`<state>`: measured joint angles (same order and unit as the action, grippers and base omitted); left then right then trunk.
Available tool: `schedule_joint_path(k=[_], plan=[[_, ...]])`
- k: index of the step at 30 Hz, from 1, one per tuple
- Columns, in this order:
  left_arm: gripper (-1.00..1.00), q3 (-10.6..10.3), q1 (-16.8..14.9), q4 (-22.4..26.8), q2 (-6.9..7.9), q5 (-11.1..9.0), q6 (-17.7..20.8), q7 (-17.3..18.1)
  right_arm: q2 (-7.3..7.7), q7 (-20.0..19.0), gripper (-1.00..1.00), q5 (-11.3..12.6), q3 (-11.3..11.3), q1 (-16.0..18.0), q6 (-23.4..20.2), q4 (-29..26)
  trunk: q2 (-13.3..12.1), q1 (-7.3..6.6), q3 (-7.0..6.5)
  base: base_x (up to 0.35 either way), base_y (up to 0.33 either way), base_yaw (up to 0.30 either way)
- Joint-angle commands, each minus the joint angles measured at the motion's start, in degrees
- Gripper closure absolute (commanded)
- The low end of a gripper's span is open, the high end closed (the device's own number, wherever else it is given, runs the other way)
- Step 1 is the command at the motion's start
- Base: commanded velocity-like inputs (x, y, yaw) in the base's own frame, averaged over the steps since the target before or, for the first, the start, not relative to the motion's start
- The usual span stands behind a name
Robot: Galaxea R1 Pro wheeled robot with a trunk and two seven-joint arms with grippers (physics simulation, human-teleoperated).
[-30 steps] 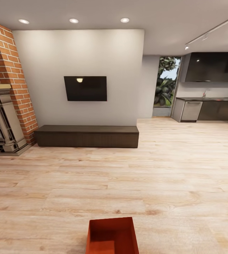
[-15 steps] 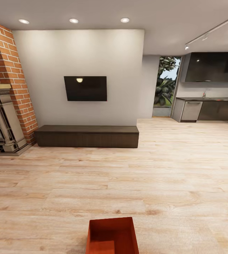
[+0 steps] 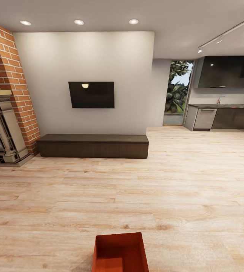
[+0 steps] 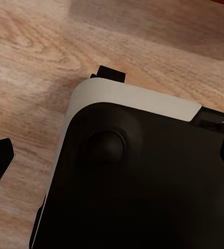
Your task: Move the two storage containers from the living room to the garage. In the garage, place one container on the floor and stack the other container on top of it (either order is fine).
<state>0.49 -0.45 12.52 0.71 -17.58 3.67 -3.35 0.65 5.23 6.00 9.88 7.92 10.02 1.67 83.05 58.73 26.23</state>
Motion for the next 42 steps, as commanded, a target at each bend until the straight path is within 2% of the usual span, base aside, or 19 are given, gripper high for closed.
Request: schedule_joint_path(k=[1, 4, 12, 17, 42], plan=[[-1.0, 0.03, 0.01, 0.15, 0.17, -0.24, 0.37, -0.17, 0.07, -0.08, -1.0, 0.59, 0.5, 0.07, 0.39, 0.18, 0.03, 0.0, 0.06, 0.0, 0.0, 0.0], [-1.0, 0.1, 0.01, 0.0, 0.5, -0.25, 0.37, -0.17, 0.49, -0.26, -1.0, 0.59, 0.44, 0.09, 0.38, 0.18, 0.03, 0.0, 0.06, 0.0, 0.0, 0.0], [-1.0, 0.19, 0.01, -0.61, 0.6, -0.16, 0.34, -0.13, 0.32, 0.13, -1.0, 0.67, 0.4, 0.07, 0.36, 0.18, 0.03, 0.0, 0.2, 0.0, 0.0, 0.0], [-1.0, 0.08, 0.01, -0.03, 0.8, 0.55, 0.13, -0.17, 0.62, -0.08, -1.0, 0.6, 0.46, 0.07, 0.35, 0.18, 0.03, 0.0, 0.61, 0.0, 0.0, 0.0], [-1.0, -0.04, 0.01, -0.69, 0.62, 0.4, 0.11, -0.17, 0.67, -0.49, -1.0, 0.5, 0.49, 0.07, 0.35, 0.18, 0.03, 0.0, 2.87, 0.0, 0.0, 0.0]])
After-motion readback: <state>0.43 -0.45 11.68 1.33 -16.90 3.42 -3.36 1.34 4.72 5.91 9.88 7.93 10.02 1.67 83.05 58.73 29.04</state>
